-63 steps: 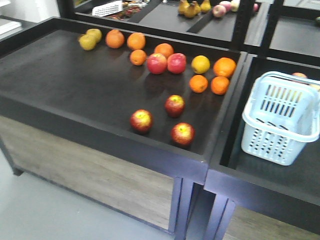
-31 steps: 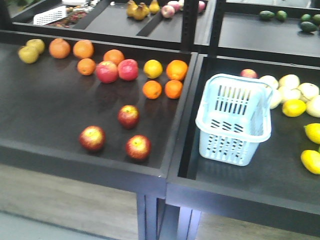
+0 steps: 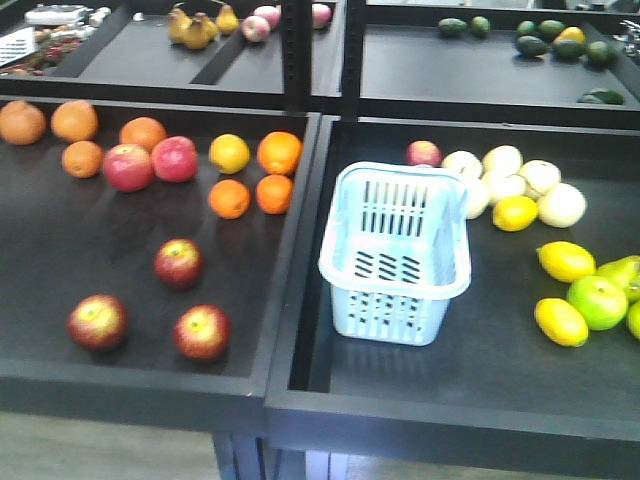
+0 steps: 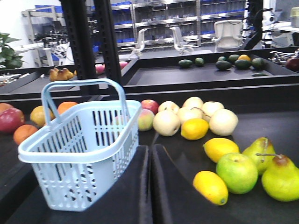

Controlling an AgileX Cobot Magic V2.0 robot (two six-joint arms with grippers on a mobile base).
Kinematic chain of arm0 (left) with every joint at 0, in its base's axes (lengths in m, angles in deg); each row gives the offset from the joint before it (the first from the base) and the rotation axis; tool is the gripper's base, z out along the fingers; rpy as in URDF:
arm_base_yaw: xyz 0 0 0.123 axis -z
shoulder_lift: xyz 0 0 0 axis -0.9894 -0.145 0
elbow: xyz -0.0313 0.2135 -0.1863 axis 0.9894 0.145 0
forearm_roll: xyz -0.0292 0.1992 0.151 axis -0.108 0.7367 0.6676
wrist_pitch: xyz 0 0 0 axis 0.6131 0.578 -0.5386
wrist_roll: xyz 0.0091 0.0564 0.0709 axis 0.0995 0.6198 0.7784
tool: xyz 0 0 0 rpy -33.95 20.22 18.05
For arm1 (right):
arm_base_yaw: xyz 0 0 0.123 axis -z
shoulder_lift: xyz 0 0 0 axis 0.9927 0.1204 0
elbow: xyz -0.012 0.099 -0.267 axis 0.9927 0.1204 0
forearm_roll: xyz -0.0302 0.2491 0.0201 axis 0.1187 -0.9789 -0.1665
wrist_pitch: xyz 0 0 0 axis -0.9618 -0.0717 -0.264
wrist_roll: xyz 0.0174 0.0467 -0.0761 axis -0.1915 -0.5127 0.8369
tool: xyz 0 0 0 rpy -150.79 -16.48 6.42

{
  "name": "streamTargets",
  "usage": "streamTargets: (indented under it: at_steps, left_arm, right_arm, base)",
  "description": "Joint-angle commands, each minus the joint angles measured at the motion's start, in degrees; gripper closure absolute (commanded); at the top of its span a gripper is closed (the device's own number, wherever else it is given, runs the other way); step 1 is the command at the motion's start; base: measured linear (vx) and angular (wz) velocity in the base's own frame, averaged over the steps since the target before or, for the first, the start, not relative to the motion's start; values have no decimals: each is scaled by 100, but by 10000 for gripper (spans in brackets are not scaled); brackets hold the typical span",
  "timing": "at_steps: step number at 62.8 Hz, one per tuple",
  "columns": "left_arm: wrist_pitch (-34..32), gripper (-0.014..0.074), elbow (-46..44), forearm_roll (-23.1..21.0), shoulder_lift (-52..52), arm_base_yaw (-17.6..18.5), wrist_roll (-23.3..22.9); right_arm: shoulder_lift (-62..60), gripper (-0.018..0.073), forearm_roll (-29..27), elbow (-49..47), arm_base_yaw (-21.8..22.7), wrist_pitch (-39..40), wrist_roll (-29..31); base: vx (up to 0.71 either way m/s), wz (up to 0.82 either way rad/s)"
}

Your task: Pick three apples into basket with both arms

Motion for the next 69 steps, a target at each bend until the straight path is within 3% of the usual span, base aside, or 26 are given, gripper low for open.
streamTargets:
  at_steps: [1, 69]
  left_arm:
    - [-381, 603, 49, -6, 89, -5, 4]
    - [-381, 603, 49, -6, 89, -5, 4]
  right_arm:
    - [-74, 568, 67, 71, 37, 397, 3]
    - [-74, 568, 67, 71, 37, 402, 3]
  base:
    - [11, -24]
    - [10, -7]
